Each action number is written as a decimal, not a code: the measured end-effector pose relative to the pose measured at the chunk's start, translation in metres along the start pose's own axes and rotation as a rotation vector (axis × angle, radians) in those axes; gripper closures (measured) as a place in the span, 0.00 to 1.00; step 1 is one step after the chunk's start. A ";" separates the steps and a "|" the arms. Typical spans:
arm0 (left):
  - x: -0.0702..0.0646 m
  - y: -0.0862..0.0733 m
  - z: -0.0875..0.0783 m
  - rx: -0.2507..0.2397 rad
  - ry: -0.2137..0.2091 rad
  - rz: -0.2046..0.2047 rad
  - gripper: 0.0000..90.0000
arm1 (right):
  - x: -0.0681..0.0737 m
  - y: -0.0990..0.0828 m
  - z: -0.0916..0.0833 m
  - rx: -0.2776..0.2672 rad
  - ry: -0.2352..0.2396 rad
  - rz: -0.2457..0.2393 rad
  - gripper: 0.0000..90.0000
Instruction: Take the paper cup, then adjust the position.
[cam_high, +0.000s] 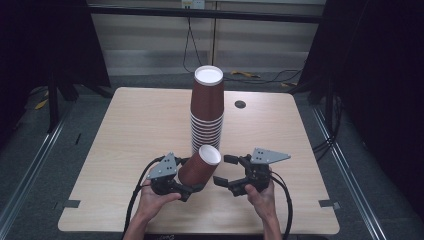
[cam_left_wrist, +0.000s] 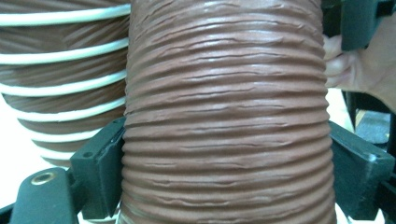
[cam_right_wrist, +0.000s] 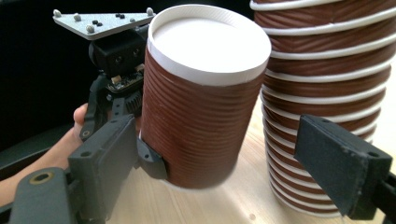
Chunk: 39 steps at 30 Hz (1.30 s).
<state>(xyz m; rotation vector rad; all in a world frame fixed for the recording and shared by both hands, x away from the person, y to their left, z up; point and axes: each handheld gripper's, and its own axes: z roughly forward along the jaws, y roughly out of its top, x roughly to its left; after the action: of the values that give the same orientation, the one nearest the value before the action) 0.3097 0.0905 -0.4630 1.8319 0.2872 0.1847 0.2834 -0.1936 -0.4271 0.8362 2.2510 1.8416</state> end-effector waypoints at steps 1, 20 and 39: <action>0.000 0.000 0.000 0.009 0.007 0.005 0.15 | 0.000 0.000 0.000 0.003 -0.005 0.001 0.15; 0.002 0.006 -0.006 0.107 -0.017 0.058 0.16 | -0.003 -0.002 0.000 0.110 -0.017 -0.032 0.15; -0.001 0.006 0.009 0.307 -0.052 0.132 0.16 | -0.005 -0.005 0.002 0.213 -0.047 -0.055 0.15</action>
<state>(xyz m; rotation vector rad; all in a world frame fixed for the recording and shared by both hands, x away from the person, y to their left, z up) 0.3123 0.0801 -0.4601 2.1591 0.1637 0.1921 0.2869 -0.1944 -0.4338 0.8291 2.4445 1.5623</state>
